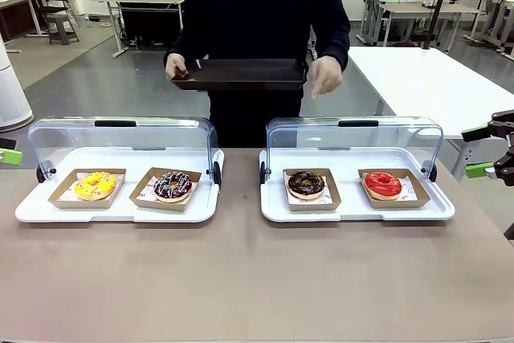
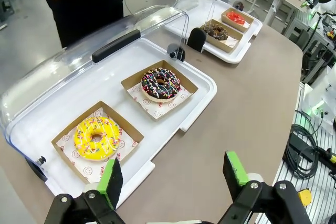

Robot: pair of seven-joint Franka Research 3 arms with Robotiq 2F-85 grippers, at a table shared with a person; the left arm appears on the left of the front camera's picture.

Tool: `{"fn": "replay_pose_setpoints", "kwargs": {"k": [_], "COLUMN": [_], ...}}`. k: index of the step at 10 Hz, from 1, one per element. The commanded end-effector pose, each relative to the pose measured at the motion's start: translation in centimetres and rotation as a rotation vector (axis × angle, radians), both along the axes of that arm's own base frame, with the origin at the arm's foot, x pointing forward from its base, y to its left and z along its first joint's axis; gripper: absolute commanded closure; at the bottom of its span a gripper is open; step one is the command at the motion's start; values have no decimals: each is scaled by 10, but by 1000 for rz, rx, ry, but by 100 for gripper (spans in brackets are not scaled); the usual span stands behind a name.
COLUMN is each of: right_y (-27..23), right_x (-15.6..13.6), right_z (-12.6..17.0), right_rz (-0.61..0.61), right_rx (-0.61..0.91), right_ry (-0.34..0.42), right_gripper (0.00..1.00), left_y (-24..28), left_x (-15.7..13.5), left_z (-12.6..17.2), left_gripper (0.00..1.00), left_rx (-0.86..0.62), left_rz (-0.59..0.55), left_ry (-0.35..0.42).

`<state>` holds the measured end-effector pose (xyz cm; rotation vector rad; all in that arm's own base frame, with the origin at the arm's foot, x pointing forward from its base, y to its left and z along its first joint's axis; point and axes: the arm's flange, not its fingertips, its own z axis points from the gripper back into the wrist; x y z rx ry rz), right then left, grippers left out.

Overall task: Provide the desired donut to the person.
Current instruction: Pick up and lift the Paper togo box containing the Donut pointed at by the person.

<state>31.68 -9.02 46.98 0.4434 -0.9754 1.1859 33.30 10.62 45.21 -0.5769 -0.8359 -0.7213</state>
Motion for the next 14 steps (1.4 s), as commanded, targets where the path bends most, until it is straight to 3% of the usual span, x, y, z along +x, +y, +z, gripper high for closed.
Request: {"fn": "replay_pose_setpoints", "kwargs": {"k": [1, 14], "right_y": [-1, -1], "right_x": [6, 6], "right_z": [0, 0], "right_rz": [12, 12], "right_rx": [21, 21], "right_ry": [-23, -23], "right_gripper": [0, 0], "left_y": [2, 2], "left_x": [2, 2], "left_z": [-1, -1], "left_gripper": [0, 0], "left_rx": [-13, -13], "left_rz": [-11, -11], "left_ry": [-26, -26]}}
